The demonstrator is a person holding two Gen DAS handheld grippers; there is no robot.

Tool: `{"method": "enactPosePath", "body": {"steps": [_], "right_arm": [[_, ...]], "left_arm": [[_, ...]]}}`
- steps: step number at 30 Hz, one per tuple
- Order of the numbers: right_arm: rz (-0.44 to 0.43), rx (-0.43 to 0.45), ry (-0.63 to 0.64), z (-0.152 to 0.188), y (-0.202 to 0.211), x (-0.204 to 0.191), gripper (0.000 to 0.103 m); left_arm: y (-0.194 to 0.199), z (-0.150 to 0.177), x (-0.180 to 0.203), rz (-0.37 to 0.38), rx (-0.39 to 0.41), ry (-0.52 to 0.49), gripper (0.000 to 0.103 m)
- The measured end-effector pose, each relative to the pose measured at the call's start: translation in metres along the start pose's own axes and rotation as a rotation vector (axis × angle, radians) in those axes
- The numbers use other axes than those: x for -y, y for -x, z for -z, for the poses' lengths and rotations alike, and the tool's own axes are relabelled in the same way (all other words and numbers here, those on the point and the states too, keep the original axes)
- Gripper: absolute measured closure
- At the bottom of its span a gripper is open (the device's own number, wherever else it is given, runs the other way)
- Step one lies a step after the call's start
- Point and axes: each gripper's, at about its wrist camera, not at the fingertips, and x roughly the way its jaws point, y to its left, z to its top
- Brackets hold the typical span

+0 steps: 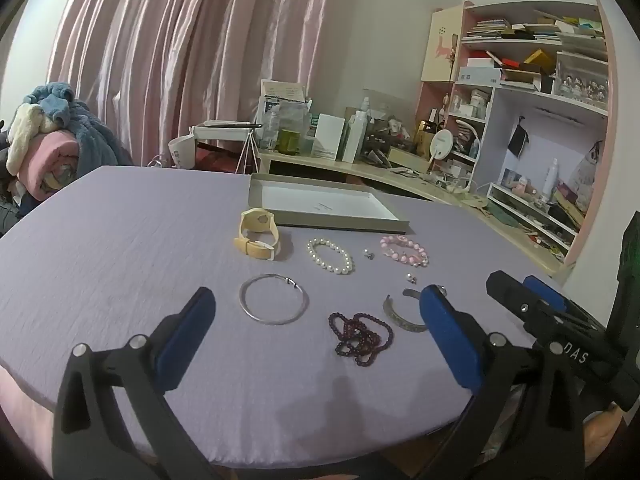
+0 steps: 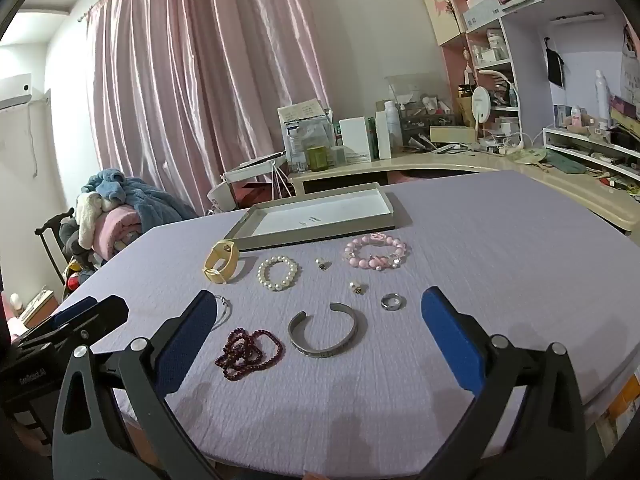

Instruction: Organize jewelry

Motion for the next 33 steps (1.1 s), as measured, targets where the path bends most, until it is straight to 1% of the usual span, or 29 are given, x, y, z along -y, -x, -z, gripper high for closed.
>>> {"method": "enactPosePath", "body": {"steps": [18,19,33], "right_arm": [[0.002,0.001,0.0,-0.0043,-0.0012,-0.0002,0.001],[0.0,0.011,0.004,-0.0029,0.0069,-0.0004,0.001],[-0.001,0.012,0.004,-0.004,0.0036,0.001,0.001]], "left_arm": [[0.0002,0.0,0.0001,0.0,0.004,-0.002,0.002],[0.0003,0.0,0.0001,0.0,0.004,-0.002,0.002],[0.0001,0.0001,0.0002,-0.001,0.004,-0.003,0.002]]}}
